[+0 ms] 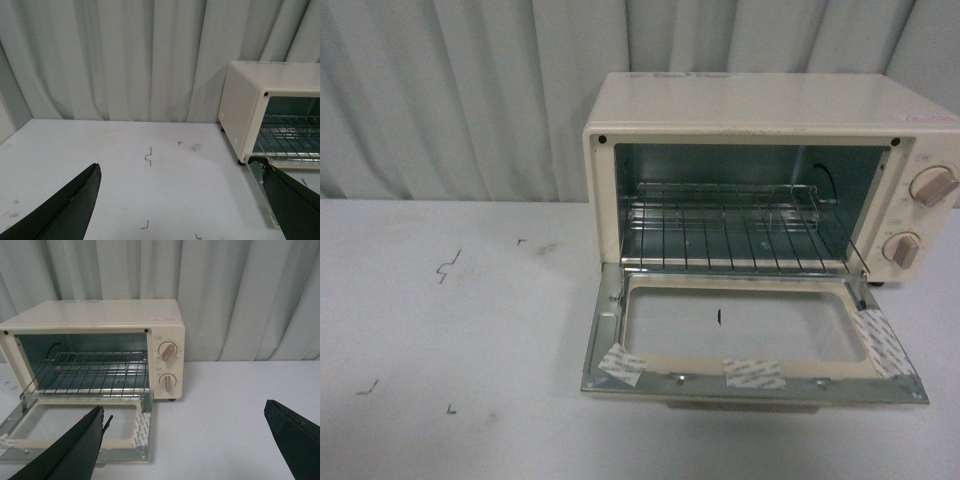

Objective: Open oven

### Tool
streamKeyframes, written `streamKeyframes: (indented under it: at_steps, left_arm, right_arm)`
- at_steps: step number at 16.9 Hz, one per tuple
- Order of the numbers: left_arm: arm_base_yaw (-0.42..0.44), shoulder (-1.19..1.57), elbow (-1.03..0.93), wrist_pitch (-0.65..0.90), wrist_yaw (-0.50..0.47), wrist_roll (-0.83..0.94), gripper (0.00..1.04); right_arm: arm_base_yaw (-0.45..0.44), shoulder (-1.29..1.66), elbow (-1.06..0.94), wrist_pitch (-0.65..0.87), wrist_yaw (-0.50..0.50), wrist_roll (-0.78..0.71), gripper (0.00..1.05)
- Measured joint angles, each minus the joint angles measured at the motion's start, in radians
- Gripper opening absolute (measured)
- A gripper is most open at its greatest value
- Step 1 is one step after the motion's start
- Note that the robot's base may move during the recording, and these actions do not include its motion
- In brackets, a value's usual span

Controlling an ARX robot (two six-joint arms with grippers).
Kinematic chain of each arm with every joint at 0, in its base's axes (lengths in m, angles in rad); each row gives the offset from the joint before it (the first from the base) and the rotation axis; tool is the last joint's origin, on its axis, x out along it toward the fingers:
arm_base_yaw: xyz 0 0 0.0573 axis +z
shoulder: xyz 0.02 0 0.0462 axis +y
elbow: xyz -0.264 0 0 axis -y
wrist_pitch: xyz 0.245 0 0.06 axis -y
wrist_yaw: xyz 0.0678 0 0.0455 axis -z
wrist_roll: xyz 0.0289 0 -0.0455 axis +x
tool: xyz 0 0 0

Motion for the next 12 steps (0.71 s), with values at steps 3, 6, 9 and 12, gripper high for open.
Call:
streamKeyframes:
  at_steps: [3, 6, 9, 12]
  left_arm:
    - [0.0, 0.0, 0.0, 0.002, -0.002, 0.0, 0.98]
    - [0.0, 0.0, 0.0, -0.003, 0.0, 0.0, 0.98]
    - [0.0, 0.0, 0.0, 0.0, -0.002, 0.0, 0.98]
    - [0.0, 0.0, 0.0, 0.0, -0.002, 0.0, 0.98]
  right_arm:
    - [0.0, 0.0, 0.0, 0.002, 0.0, 0.0, 0.98]
    - [0.0, 0.0, 0.0, -0.001, 0.0, 0.0, 0.98]
    - [0.0, 0.001, 0.0, 0.002, 0.0, 0.0, 0.98]
    - [0.0, 0.0, 0.0, 0.0, -0.001, 0.0, 0.98]
